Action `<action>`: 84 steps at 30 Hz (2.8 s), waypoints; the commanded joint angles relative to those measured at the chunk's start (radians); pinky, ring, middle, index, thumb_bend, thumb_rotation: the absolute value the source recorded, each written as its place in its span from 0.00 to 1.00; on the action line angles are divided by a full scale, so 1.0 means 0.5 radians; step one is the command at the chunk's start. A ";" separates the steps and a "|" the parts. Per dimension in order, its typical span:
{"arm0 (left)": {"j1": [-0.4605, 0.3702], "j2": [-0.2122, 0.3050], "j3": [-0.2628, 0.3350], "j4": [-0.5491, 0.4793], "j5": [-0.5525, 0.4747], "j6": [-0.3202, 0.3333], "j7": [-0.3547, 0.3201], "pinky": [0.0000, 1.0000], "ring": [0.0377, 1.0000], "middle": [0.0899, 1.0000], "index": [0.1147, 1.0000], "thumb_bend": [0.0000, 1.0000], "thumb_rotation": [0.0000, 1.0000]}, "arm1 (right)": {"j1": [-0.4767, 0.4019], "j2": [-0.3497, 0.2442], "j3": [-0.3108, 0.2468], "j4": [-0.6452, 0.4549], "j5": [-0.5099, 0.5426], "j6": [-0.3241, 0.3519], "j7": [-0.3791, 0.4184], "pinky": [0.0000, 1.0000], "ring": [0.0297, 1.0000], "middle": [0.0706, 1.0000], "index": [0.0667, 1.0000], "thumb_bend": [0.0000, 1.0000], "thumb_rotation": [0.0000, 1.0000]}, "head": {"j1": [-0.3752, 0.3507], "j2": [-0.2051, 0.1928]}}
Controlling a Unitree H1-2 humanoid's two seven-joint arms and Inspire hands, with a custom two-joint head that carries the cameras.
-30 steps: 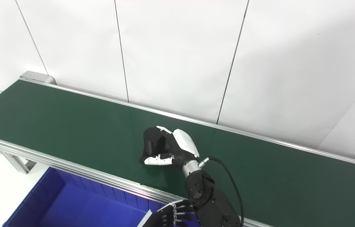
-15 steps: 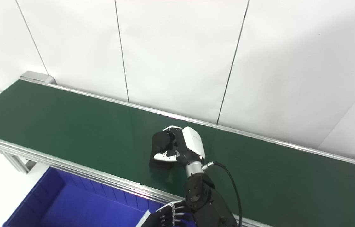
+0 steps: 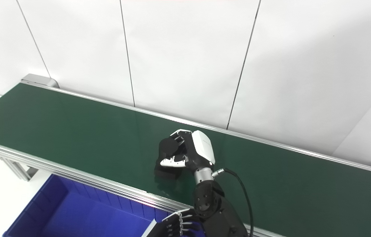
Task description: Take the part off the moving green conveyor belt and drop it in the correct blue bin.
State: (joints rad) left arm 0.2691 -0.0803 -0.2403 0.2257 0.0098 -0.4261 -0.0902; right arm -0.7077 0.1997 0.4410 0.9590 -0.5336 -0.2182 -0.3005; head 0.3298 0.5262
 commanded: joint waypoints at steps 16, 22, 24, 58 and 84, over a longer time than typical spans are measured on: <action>0.008 0.004 0.016 -0.055 -0.074 -0.087 -0.077 0.69 0.73 0.76 0.80 0.89 0.58 | 0.292 -0.194 -0.180 -1.062 0.150 0.042 0.232 0.41 0.41 0.47 0.47 0.52 0.00 | -0.120 0.035; 0.016 0.032 0.062 -0.079 -0.125 -0.087 -0.147 0.70 0.74 0.76 0.80 0.89 0.59 | 0.418 -0.253 -0.287 -1.505 0.223 0.162 0.358 0.38 0.40 0.46 0.48 0.52 0.00 | -0.184 0.053; 0.019 0.042 0.078 -0.087 -0.134 -0.087 -0.165 0.70 0.74 0.76 0.80 0.87 0.59 | 0.448 -0.270 -0.319 -1.635 0.244 0.204 0.399 0.40 0.42 0.46 0.47 0.52 0.00 | -0.215 0.062; 0.079 0.339 0.231 -0.544 -0.494 0.199 -0.335 0.73 0.78 0.79 0.82 0.80 0.58 | 1.211 -0.377 -0.490 -3.058 0.127 0.752 0.719 0.39 0.42 0.46 0.47 0.52 0.00 | -0.942 0.635; 0.154 0.394 0.293 -0.842 -0.554 0.446 -0.333 0.72 0.77 0.78 0.81 0.79 0.57 | 2.056 -0.314 -0.383 -2.978 0.127 0.610 0.587 0.34 0.40 0.47 0.47 0.52 0.00 | -1.015 0.772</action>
State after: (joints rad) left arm 0.3441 0.1088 -0.0948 -0.1649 -0.2682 -0.1999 -0.2485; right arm 0.3188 0.0371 0.2447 -0.5162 -0.4787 0.1541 0.0184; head -0.1779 0.9127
